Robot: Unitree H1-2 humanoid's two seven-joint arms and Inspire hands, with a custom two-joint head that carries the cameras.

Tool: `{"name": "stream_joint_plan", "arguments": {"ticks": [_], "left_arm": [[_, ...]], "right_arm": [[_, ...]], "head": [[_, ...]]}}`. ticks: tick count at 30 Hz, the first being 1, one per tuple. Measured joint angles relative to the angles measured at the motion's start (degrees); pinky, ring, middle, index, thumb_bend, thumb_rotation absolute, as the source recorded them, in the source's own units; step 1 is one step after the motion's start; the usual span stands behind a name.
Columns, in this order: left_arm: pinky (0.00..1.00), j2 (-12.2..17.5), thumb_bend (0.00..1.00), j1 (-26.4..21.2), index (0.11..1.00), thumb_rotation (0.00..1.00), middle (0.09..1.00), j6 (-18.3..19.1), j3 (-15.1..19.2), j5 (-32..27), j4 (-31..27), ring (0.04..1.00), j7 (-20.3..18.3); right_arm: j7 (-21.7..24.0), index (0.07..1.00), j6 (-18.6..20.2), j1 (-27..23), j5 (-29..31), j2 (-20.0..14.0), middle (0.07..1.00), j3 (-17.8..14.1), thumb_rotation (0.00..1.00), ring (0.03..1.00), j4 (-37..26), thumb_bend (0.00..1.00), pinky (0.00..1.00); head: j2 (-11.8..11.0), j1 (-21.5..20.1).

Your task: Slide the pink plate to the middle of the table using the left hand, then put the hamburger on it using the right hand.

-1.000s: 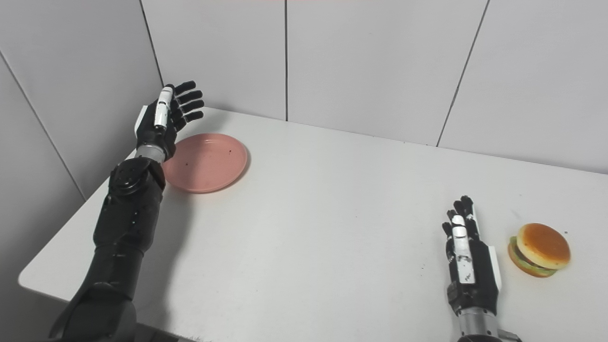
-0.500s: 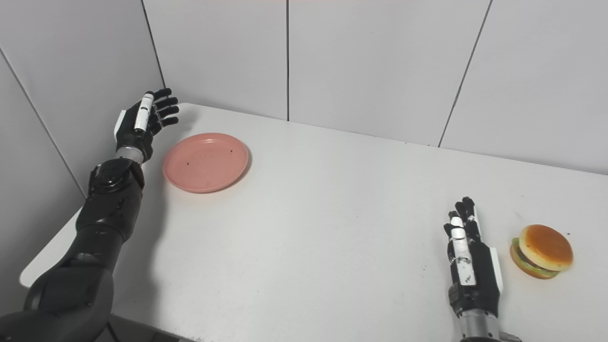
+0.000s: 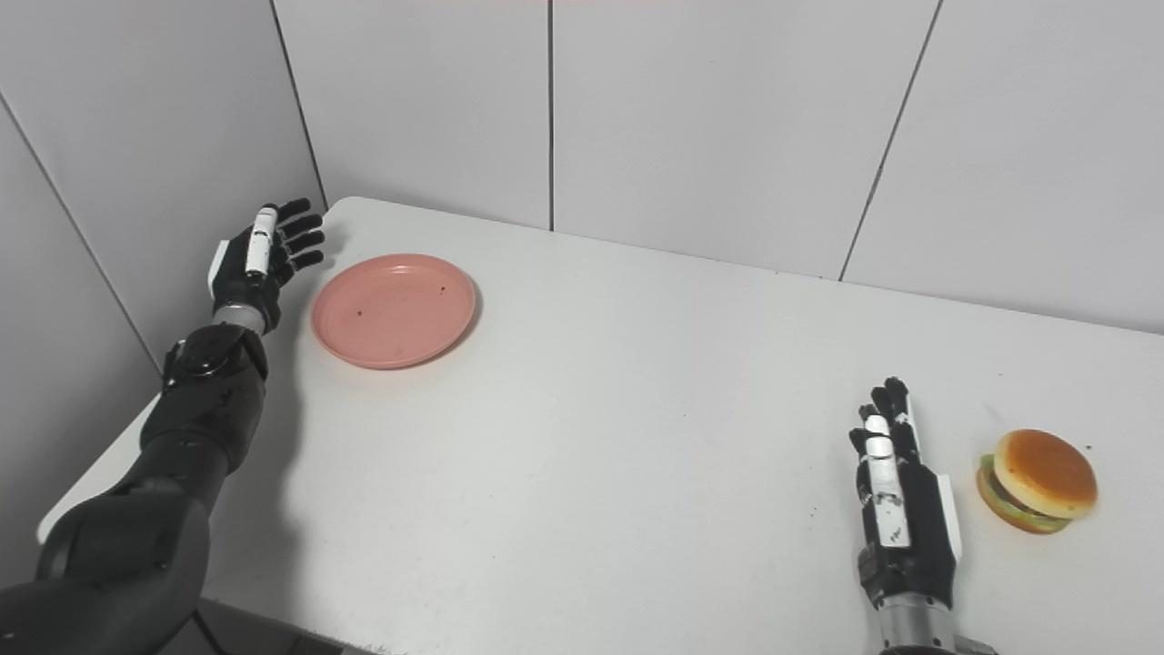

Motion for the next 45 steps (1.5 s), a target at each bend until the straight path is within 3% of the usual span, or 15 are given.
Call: {"name": "stream_joint_plan", "arguments": {"ticks": [4,11,15,18,27,29,36,39,45], "left_arm": [[0.75,-1.28,0.23,0.28,0.707,0.95,0.743,-0.05,-1.24,0.53,-0.02,0.765,0.16],[0.71,-3.22,0.26,1.80,0.701,0.84,0.724,-0.35,-1.19,-0.24,-1.28,0.740,-0.16],[0.71,-4.36,0.26,2.44,0.693,0.80,0.716,-0.41,-1.27,-0.28,-2.63,0.737,-0.05],[0.74,-4.97,0.25,2.56,0.698,0.91,0.731,-0.89,-1.94,-0.01,-2.90,0.757,-0.02],[0.75,-6.45,0.27,3.10,0.714,0.92,0.744,-1.62,-2.86,-0.07,-4.27,0.770,-0.16],[0.74,-6.94,0.26,3.72,0.716,0.92,0.745,-1.45,-3.14,-0.04,-5.61,0.769,-0.16],[0.71,-10.15,0.25,5.50,0.699,0.91,0.729,2.67,-4.93,-0.09,-12.40,0.743,-0.69],[0.72,-11.75,0.26,6.13,0.706,0.98,0.738,4.69,-6.42,0.00,-15.23,0.753,-1.48],[0.71,-14.16,0.25,7.73,0.707,0.92,0.735,9.06,-8.66,1.05,-20.85,0.753,-1.51]], "right_arm": [[0.02,1.000,0.00,-0.03,0.43,0.08,1.000,-0.08,0.77,0.998,0.00,0.57,1.00],[0.10,1.000,0.00,-0.04,0.76,0.28,1.000,-0.23,0.77,1.000,-0.01,0.60,1.00],[0.20,1.000,0.02,0.01,1.00,0.17,1.000,-0.30,0.76,1.000,-0.02,0.54,1.00],[0.15,1.000,0.02,0.02,0.95,0.16,1.000,-0.30,0.80,0.990,-0.04,0.55,0.98],[0.15,1.000,0.02,0.04,1.03,0.24,1.000,-0.35,0.77,0.997,-0.07,0.57,0.99],[0.13,1.000,0.02,0.04,1.00,0.24,1.000,-0.33,0.78,0.999,-0.08,0.58,0.99],[-0.77,1.000,0.45,0.22,-0.57,0.72,1.000,0.23,0.78,0.992,-0.49,0.55,0.99],[-1.60,1.000,0.71,1.05,-1.55,1.10,1.000,0.58,0.81,0.982,-1.62,0.52,0.97],[-1.86,1.000,0.99,1.54,-2.42,1.20,1.000,1.11,0.85,0.996,-2.24,0.48,0.98]], "head": [[0.18,-0.09],[0.35,0.00],[0.44,-0.09],[0.53,0.00],[0.70,-0.62],[1.23,-2.36],[2.29,-5.80],[2.81,-7.03],[3.25,-8.96]]}}
